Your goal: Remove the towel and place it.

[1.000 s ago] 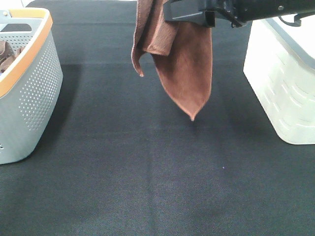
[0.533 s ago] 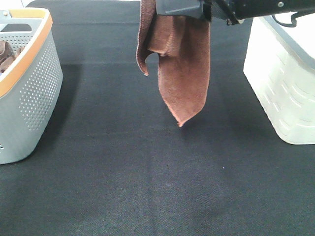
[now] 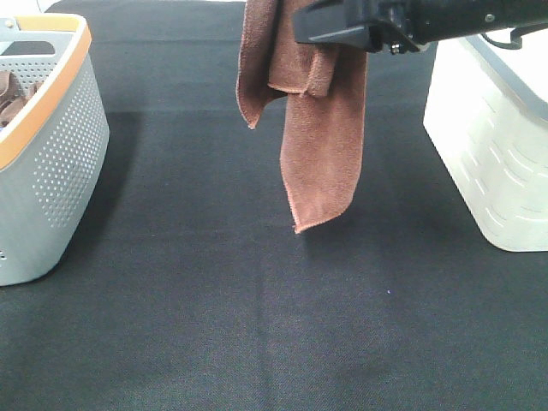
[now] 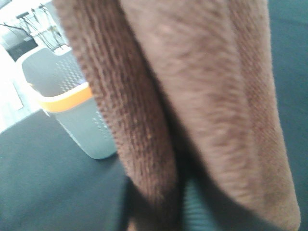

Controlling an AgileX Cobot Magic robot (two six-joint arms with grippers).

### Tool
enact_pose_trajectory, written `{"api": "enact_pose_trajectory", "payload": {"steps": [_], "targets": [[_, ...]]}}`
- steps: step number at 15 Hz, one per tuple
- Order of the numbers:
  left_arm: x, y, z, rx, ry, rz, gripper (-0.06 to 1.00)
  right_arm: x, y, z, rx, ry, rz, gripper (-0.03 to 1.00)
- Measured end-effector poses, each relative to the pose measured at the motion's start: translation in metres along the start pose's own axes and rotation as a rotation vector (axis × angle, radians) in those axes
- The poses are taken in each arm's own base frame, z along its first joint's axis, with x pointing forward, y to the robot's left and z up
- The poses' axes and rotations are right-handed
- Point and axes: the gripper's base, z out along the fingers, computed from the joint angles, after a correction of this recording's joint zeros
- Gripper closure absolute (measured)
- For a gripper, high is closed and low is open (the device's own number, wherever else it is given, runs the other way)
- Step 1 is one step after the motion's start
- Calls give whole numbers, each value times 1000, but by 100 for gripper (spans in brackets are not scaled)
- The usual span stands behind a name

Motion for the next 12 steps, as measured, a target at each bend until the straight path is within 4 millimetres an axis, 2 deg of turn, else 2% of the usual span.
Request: {"api": "enact_pose_trajectory", "payload": {"steps": [2,5,8,12], "targets": [[0,0,0,0,0,0,94,0,-2,0,27,4,34,97],[1,3,0,-37,14,30,94,1,-1,0,13,12,58,97],[4,14,-1,-151,54,67,94,4,6,-3,-40,161,86,97],[11,32,-6,-347,146,103,94,-13,4,-20,81,390,118,97]]}}
